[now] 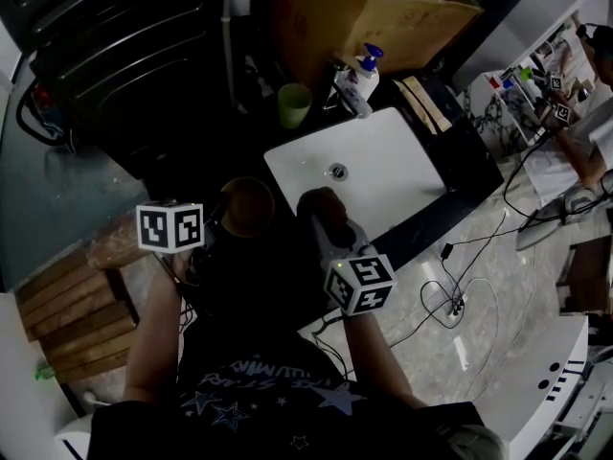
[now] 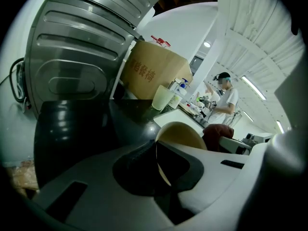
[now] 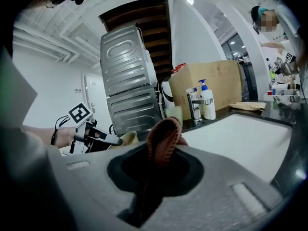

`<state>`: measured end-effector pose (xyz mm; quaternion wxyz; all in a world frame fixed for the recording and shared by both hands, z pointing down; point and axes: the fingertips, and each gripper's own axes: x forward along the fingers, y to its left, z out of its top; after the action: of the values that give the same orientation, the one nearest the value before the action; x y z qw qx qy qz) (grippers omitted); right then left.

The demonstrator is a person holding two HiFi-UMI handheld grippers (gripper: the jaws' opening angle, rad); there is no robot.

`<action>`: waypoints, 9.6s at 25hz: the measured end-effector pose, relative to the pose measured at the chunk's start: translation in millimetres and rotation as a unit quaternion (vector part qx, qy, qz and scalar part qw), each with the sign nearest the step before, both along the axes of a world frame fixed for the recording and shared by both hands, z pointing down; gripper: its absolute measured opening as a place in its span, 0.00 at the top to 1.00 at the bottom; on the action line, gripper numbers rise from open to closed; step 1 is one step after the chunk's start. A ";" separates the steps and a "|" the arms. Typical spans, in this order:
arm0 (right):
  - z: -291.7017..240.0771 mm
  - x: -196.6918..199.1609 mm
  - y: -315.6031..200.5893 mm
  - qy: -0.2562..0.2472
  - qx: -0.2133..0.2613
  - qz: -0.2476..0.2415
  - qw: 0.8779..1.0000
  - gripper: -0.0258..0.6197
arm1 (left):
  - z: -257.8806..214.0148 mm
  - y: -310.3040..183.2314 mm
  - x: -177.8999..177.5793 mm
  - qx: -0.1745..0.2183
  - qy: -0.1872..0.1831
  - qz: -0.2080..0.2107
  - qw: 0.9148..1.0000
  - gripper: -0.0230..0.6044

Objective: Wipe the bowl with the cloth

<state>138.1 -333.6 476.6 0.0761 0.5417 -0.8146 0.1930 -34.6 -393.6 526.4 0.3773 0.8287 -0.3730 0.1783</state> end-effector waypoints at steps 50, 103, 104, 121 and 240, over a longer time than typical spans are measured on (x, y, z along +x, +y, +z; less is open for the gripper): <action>-5.0 -153.9 81.0 0.433 -0.017 -0.197 0.879 0.88 | -83.9 129.5 -17.9 0.194 -0.072 0.044 0.977 0.93; -56.4 -82.0 49.5 -0.171 -0.050 -0.113 0.978 0.88 | -48.3 66.9 -45.0 0.129 -0.053 -0.009 0.990 0.93; -56.4 -77.7 47.7 -0.160 -0.045 -0.109 0.980 0.88 | -50.2 64.7 -46.4 0.129 -0.050 -0.011 0.990 0.93; -66.2 -121.3 48.4 -0.012 0.081 -0.263 0.961 0.88 | -98.9 85.8 -46.6 0.152 0.016 0.081 0.985 0.93; -50.1 -50.3 111.7 -0.122 0.068 -0.243 0.960 0.88 | -92.7 95.0 -70.3 0.239 0.039 -0.146 0.959 0.72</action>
<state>87.8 -221.9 426.5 -0.0165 0.3038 -0.9359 0.1774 -104.9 -298.6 433.8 0.2045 0.8373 -0.5070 -0.0053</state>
